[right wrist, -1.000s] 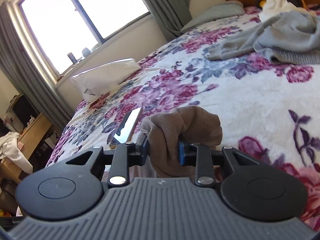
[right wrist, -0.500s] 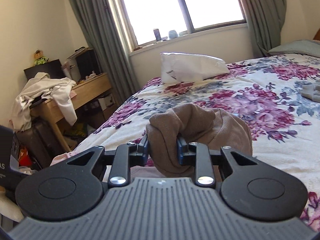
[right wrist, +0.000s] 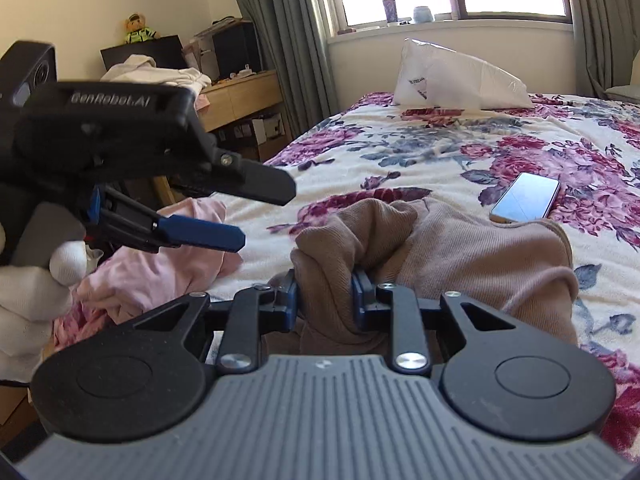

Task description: Fold clothes

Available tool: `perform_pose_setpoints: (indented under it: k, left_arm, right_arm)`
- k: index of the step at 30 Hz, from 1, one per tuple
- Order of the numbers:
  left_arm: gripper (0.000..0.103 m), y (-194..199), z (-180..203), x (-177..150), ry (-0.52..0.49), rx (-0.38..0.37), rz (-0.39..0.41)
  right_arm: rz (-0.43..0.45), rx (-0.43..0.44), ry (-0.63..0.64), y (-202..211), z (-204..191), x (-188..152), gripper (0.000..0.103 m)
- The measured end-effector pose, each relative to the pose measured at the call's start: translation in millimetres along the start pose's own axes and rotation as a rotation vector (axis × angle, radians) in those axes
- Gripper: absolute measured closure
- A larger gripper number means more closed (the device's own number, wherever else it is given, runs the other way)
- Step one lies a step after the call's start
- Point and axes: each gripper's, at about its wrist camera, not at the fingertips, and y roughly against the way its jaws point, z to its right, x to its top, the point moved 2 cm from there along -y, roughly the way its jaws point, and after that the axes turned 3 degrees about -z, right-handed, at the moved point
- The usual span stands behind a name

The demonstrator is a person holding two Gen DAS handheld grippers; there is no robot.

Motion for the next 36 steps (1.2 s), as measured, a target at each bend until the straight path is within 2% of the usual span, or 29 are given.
perform_pose_setpoints:
  k: [7,10,12,13,17,23,29,32,34,36]
  left_arm:
    - [0.035,-16,0,-11,0.014,-0.032,-0.068]
    - [0.037,-20,1,-15,0.025,-0.05,-0.088]
    - [0.048,-21,2,-17,0.025,-0.053,-0.096]
    - [0.063,-21,2,-17,0.027,-0.055,-0.096]
    - [0.074,-18,3,-17,0.033,-0.066,-0.088]
    - [0.078,-12,1,-12,0.037,-0.072,-0.06]
    - [0.078,-10,-9,-5,0.072,-0.052,-0.045]
    - [0.077,-12,-11,-5,0.078,-0.052,-0.052]
    - [0.075,-13,-11,-6,0.075,-0.053,-0.059]
    - [0.07,-11,-9,-7,0.06,-0.045,-0.058]
  right_arm:
    - [-0.005,0.029,0.022,12,-5,-5,0.068]
    - [0.0,0.031,0.059,20,-7,-13,0.071]
    - [0.006,0.019,0.087,26,-10,-18,0.073]
    - [0.009,0.019,0.086,27,-11,-18,0.073]
    - [0.01,0.017,0.079,30,-12,-17,0.072]
    - [0.011,0.054,0.101,39,-6,-7,0.067]
    - [0.091,0.068,0.126,64,7,2,0.061]
    - [0.123,0.012,0.011,68,33,8,0.057]
    - [0.119,-0.022,-0.073,66,49,9,0.056]
    - [0.105,-0.046,-0.149,58,63,7,0.055]
